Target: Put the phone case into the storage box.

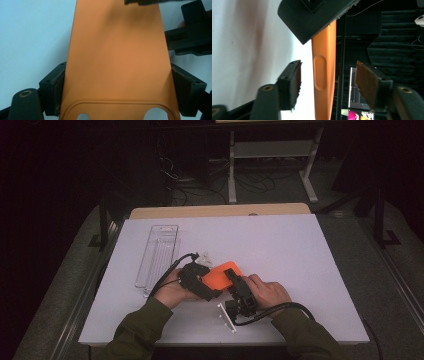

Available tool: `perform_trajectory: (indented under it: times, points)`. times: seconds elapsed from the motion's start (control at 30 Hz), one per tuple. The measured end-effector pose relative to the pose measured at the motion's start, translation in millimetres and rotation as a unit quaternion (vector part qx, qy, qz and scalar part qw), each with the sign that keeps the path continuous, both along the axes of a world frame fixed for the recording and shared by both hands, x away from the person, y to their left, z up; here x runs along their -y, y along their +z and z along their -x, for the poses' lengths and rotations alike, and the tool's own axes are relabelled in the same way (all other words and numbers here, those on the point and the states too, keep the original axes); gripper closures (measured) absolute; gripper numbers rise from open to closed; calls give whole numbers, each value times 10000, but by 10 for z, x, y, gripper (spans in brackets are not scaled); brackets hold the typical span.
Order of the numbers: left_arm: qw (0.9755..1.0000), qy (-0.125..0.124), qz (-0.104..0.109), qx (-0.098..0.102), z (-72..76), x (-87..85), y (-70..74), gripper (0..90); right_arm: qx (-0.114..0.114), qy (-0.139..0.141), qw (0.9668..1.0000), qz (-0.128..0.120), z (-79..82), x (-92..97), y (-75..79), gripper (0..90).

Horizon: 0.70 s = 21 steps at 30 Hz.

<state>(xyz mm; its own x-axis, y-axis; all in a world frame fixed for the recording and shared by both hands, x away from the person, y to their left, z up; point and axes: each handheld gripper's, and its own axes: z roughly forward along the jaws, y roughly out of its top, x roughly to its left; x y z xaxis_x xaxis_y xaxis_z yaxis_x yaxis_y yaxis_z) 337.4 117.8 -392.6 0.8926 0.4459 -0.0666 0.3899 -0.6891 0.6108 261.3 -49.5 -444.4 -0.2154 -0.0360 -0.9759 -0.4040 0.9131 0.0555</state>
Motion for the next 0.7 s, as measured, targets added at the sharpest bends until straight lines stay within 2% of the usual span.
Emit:
perform_trajectory:
  times: [0.07, 0.13, 0.27, 0.5, 0.53, 0.7]
  points:
    - [10000, 55, 65, -12, 6, 7, -5, 155, -25, 5, 10000, -12, 7, -4, -2, 415]
    - [10000, -7, -11, 6, -2, -2, 0, 155, -54, 36, 10000, -3, 13, -8, -3, 440]
    - [10000, -9, -13, 8, -3, -3, 0, 155, -65, 68, 10000, -10, 21, -15, -6, 480]
    - [10000, -8, -26, 20, -4, -5, 0, 155, 24, 180, 9998, -69, 43, -17, -1, 561]
    - [10000, 68, 67, -1, 5, 5, -6, 155, 15, 192, 9998, -77, 47, -18, -1, 566]
    - [10000, -29, -58, 12, -11, -11, 2, 155, 13, 225, 9997, -88, 59, -23, -8, 597]
